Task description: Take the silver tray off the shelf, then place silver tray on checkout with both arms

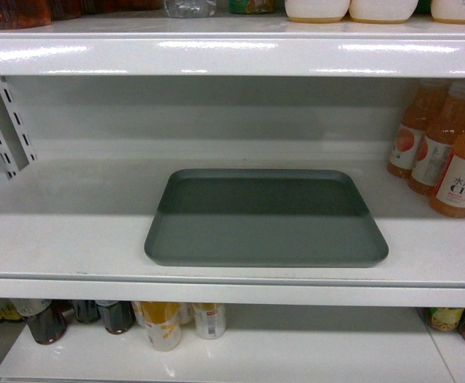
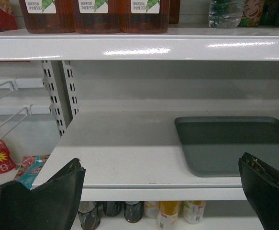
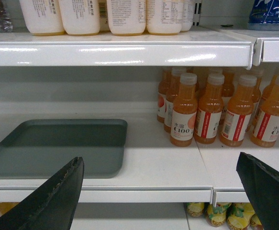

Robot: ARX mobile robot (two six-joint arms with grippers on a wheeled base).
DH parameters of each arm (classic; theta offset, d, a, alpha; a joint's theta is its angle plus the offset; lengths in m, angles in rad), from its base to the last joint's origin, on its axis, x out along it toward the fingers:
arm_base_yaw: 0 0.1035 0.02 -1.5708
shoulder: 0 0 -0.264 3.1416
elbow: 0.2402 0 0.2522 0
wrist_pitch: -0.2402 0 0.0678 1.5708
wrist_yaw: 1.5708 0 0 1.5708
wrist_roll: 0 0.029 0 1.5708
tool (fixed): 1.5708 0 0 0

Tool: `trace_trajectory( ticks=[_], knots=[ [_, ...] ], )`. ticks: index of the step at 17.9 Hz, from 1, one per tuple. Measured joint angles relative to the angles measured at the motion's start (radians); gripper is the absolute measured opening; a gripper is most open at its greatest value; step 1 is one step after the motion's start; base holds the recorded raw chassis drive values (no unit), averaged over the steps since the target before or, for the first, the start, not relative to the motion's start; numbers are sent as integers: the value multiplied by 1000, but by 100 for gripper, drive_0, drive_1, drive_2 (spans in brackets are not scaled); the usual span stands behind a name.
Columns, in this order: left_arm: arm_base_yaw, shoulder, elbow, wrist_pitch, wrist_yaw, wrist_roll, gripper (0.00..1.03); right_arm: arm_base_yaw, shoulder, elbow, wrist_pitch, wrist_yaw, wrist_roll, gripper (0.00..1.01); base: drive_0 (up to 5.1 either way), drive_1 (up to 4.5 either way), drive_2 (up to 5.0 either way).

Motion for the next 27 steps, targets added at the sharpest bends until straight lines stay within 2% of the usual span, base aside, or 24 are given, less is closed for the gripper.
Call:
trace_trajectory(
  ticks=[27],
  knots=[
    [0,0,0,0,0,0,98,0,0,0,0,0,0,98,0,0,0]
  ],
)
